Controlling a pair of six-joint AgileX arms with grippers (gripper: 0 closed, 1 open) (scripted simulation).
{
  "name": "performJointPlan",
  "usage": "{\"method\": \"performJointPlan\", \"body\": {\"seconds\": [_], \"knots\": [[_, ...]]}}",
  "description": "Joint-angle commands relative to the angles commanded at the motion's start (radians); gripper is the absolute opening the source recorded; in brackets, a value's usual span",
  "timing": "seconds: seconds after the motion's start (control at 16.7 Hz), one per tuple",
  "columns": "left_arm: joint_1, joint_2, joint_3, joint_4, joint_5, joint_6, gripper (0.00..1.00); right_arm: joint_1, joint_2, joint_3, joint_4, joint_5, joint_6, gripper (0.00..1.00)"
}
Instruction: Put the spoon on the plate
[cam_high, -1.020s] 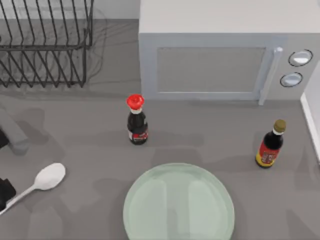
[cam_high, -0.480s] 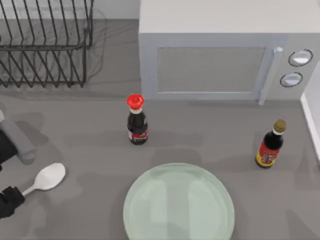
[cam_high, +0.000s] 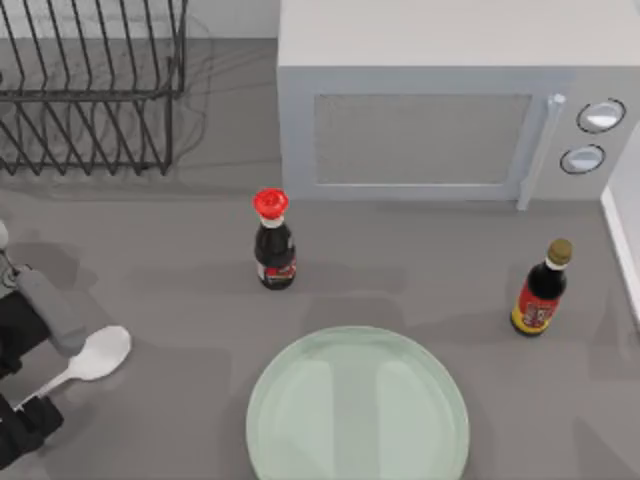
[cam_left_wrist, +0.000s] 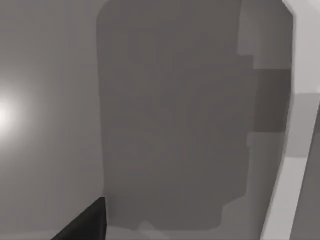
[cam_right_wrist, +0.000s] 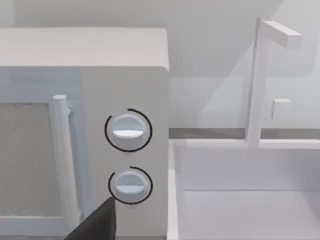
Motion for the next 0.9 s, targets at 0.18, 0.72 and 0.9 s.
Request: {"method": "performJointPlan", "body": {"seconds": [0.18,0.72,0.9], "knots": [[0.0,0.0,0.0,0.0,0.0,0.0,1.0,0.0,0.0,0.0,0.0,0.0,0.0,1.0],[0.0,0.0,0.0,0.0,0.0,0.0,0.32,0.0,0.0,0.0,0.0,0.0,0.0,1.0],[0.0,0.0,0.0,0.0,0.0,0.0,0.1,0.0,0.0,0.0,0.0,0.0,0.0,1.0]]}}
